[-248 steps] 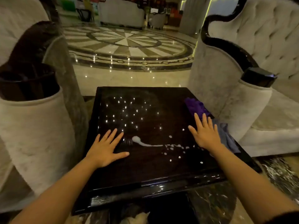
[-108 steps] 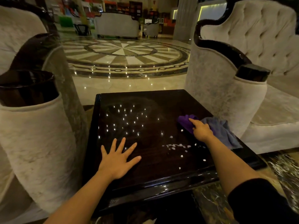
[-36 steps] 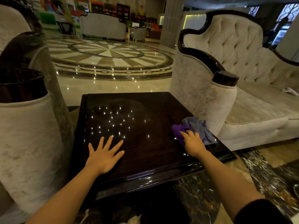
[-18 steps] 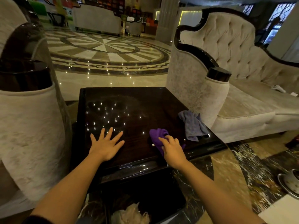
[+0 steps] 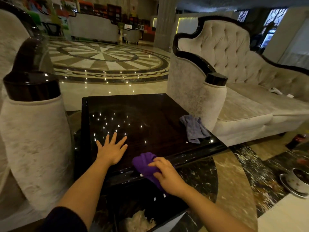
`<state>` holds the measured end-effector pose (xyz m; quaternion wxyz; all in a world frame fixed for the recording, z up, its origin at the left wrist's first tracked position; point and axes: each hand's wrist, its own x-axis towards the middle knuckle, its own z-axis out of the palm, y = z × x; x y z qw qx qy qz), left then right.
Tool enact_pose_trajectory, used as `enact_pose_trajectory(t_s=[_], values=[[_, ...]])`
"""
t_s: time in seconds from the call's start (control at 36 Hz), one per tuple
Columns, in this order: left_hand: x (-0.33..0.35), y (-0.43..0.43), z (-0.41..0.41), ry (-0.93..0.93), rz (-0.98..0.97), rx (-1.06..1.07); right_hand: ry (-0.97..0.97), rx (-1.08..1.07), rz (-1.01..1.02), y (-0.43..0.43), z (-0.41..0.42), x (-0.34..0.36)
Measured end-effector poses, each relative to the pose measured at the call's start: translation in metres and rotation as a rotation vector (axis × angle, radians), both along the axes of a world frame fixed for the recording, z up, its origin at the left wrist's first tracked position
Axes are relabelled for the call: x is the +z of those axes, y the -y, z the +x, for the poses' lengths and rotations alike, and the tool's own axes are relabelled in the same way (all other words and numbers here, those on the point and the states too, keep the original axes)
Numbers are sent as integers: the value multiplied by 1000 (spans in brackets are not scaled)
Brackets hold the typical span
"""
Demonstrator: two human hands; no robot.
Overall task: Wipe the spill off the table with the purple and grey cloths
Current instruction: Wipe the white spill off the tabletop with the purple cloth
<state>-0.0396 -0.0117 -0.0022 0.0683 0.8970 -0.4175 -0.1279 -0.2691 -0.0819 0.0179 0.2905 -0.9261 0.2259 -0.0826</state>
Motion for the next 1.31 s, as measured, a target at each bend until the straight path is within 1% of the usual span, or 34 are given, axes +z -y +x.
enact_pose_trajectory(t_s=[0.11,0.19,0.28,0.36,0.44,0.58,0.67,0.75,0.89,1.08,1.17,1.22,1.31], values=[[3,-2,-3,-5,-8,-5,107,-212,77,25,-8,16],[5,-2,-6,-6,-12,5,127,-387,130,48,-10,26],[7,-2,-7,8,-23,7,89,-510,138,73,-10,29],[6,-4,-7,26,-44,-4,51,-610,78,96,-9,30],[4,-3,-5,28,-51,-7,-6,-665,28,114,-8,30],[1,-2,-2,36,-54,-5,-114,-623,-15,132,-1,24],[-2,-2,-3,45,-63,-13,-181,-596,-56,134,2,19],[-2,-1,-4,45,-63,-15,-217,-587,-57,129,4,17],[0,0,-5,67,-92,-2,-176,-507,-25,103,10,13],[6,-8,-15,190,-126,19,-78,-354,65,47,6,7],[9,-13,-23,207,-132,5,-47,-320,90,27,1,6],[11,-17,-33,211,-161,-22,-29,-295,101,16,-2,5],[13,-24,-54,228,-229,-124,-5,-274,147,2,-7,2]])
